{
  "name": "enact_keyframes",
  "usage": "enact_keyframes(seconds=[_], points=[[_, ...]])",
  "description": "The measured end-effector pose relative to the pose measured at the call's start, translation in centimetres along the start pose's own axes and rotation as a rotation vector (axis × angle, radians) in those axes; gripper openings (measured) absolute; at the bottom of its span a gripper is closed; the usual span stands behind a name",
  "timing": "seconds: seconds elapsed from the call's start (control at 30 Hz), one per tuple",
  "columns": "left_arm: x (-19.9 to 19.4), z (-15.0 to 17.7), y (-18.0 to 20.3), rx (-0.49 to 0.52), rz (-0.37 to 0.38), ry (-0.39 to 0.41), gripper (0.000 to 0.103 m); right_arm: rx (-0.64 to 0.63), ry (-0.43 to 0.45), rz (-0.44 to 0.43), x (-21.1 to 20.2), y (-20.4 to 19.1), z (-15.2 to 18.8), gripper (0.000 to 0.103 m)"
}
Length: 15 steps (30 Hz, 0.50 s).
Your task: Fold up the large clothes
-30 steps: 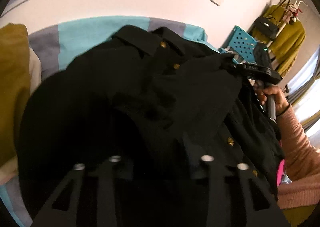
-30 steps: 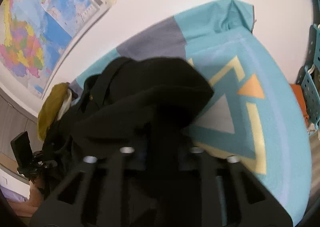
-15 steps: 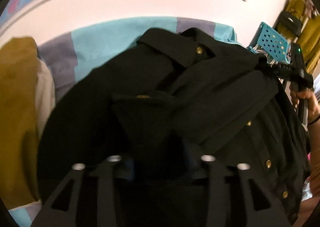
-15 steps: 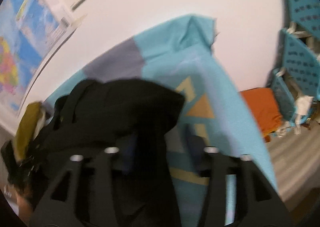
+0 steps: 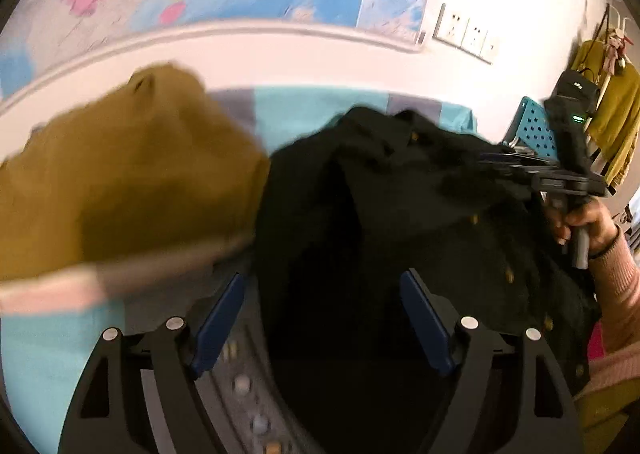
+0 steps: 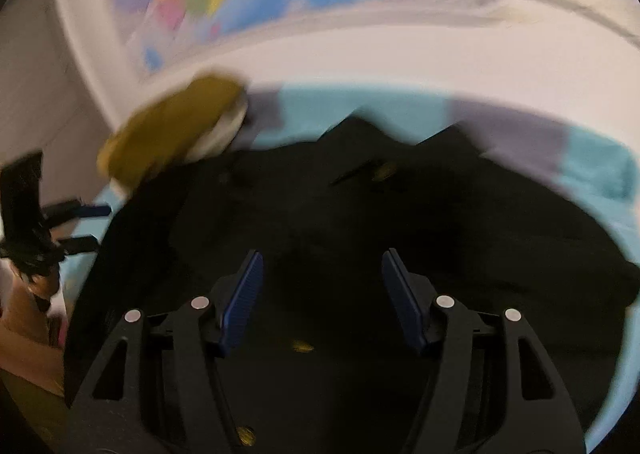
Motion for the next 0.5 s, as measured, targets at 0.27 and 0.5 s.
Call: enact_keyframes(seconds=[0.27,0.5], points=[[2.5,4.6,-0.2,-0.036,0.138,-0.097,0.059,-0.008,-0.078,-0.071,2.0,-2.8,1.2,0.066],[-0.4,3.0,-2.6,-0.089,0.224,-0.001,0.004,-0.307,-0.078,-0.355,-2.3,-15.4,3.8,0.074]])
Point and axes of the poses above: each gripper's, at about its wrist camera, not at the fingertips, and x roughly the way its jaws point, y to its right, z to its underside, the point moved 6 cm from there along x, roughly the way its jaws point, and after that the axes turned 14 degrees about -y, right-handed, at the moved point
